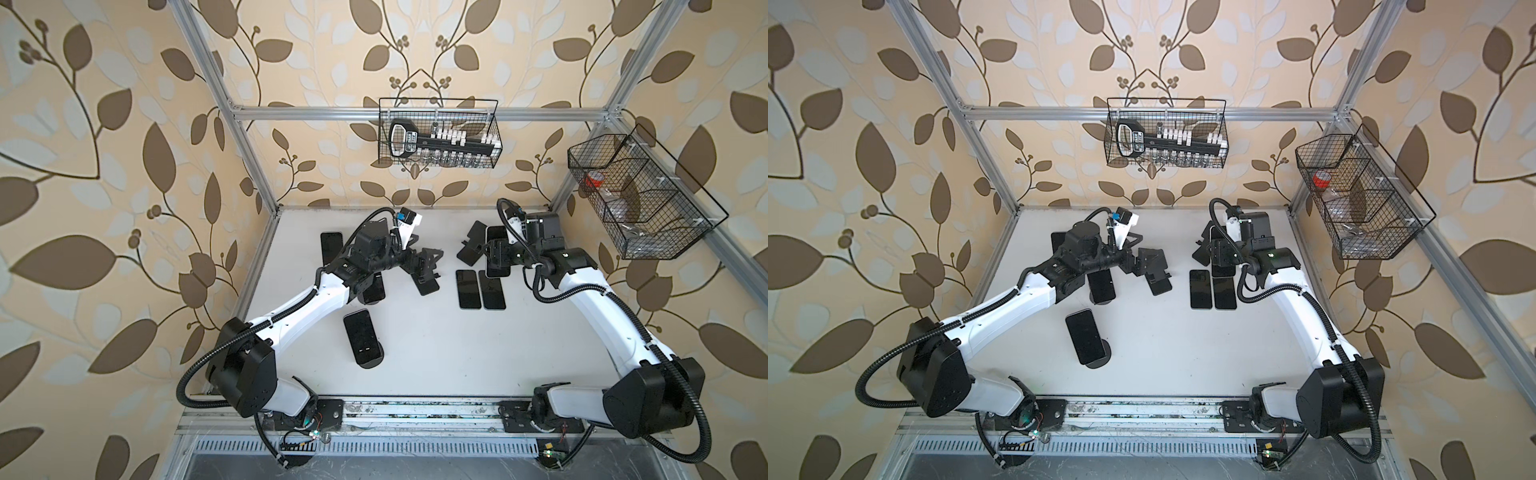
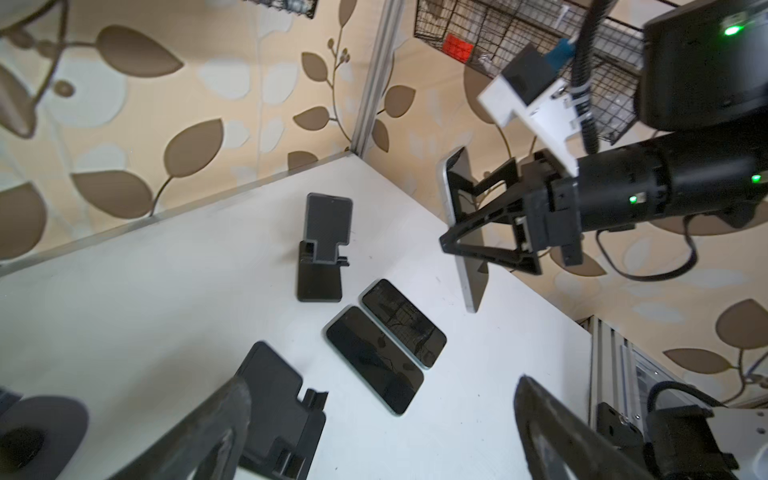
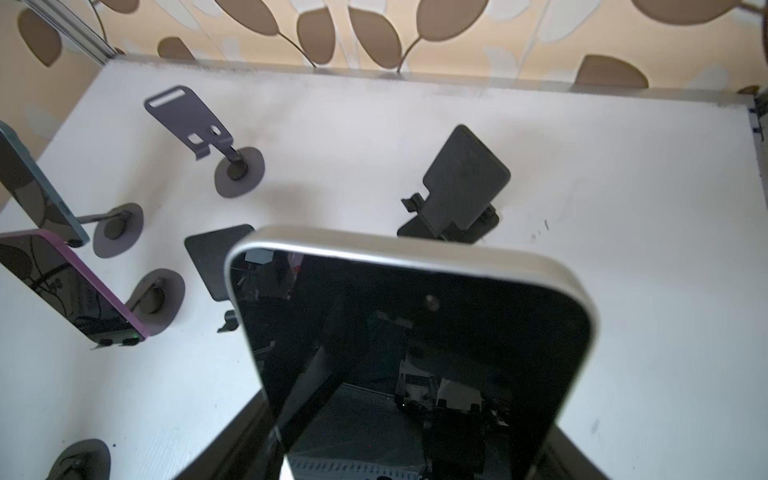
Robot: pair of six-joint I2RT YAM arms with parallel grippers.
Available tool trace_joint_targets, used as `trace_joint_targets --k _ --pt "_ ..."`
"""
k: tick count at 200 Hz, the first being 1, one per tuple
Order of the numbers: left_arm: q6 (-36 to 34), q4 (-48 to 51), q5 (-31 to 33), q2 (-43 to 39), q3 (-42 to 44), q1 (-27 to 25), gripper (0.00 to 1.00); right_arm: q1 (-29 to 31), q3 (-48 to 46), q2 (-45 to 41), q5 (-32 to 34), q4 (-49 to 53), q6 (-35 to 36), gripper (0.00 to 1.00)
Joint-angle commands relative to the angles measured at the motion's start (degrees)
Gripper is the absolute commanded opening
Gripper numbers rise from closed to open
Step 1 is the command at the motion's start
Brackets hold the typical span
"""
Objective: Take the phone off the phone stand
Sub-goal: 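Carry the held black phone over the flat phones with the right gripper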
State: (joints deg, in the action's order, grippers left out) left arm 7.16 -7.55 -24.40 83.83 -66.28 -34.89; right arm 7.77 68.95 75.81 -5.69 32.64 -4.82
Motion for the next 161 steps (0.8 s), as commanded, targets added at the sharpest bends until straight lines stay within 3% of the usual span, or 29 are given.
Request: trace_joint_targets --k 1,33,65,96,161 --pt "-1.9 -0.3 -5.4 2.5 -2.8 -1.8 0.99 -0.8 -2.3 0.3 1.0 3.0 1.2 0.58" --pt "-2.2 1.6 -9.5 3.7 -1.8 -2.9 0.99 -1.0 -3.9 1.4 5.6 4.9 3.0 0.58" --pt "-10.0 8.7 -5.0 3.9 -1.9 -7.4 0.99 -1.1 -6.1 2.3 10.8 4.4 3.0 0.58" --pt "-10.1 8.7 -4.3 4.5 -1.4 -9.4 0.99 -2.2 -7.2 3.4 15.0 3.6 3.3 0.58" --pt "-9.5 9.2 -1.2 4.4 -1.0 -11.2 0.99 -8.3 -7.7 9.4 14.8 -0.1 2.5 0.58"
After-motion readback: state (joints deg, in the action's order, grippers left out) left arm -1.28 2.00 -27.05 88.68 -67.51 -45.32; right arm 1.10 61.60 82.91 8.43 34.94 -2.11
